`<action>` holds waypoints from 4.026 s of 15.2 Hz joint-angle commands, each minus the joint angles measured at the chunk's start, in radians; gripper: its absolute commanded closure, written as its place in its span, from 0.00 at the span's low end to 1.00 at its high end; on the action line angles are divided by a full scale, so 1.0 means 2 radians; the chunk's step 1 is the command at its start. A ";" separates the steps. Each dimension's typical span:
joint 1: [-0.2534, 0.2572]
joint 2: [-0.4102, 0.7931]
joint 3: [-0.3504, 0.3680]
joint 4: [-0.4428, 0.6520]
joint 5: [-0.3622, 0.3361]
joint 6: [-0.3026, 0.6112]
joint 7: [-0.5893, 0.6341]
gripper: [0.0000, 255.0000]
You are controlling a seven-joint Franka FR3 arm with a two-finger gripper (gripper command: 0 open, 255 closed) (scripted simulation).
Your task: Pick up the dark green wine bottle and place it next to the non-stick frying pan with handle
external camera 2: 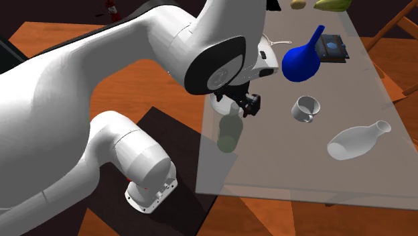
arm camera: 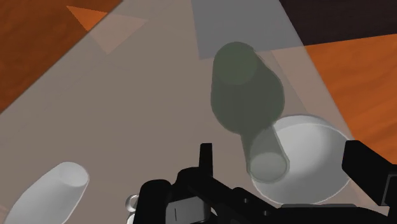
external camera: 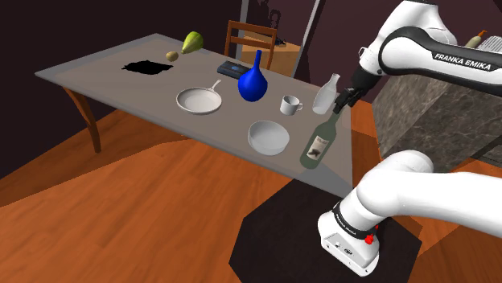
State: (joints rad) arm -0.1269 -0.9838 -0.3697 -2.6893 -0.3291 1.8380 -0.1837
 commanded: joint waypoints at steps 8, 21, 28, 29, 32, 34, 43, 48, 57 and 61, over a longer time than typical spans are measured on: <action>-0.007 0.006 -0.019 -0.039 -0.017 0.047 -0.002 0.00; -0.007 0.006 -0.019 -0.039 -0.017 0.047 -0.002 1.00; -0.002 0.003 -0.008 -0.007 -0.006 0.014 -0.004 1.00; -0.001 0.003 -0.006 -0.001 -0.003 0.007 -0.004 1.00; 0.002 0.004 0.000 0.019 0.003 -0.012 -0.005 1.00; 0.004 0.005 0.004 0.033 0.007 -0.024 -0.006 1.00; 0.012 0.016 0.018 0.097 0.022 -0.078 -0.009 1.00; 0.016 0.026 0.025 0.135 0.029 -0.106 -0.011 1.00; 0.023 0.048 0.035 0.208 0.041 -0.157 -0.015 1.00; 0.026 0.061 0.039 0.243 0.045 -0.179 -0.017 1.00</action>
State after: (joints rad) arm -0.0777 -0.8689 -0.2962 -2.2226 -0.2429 1.4927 -0.2193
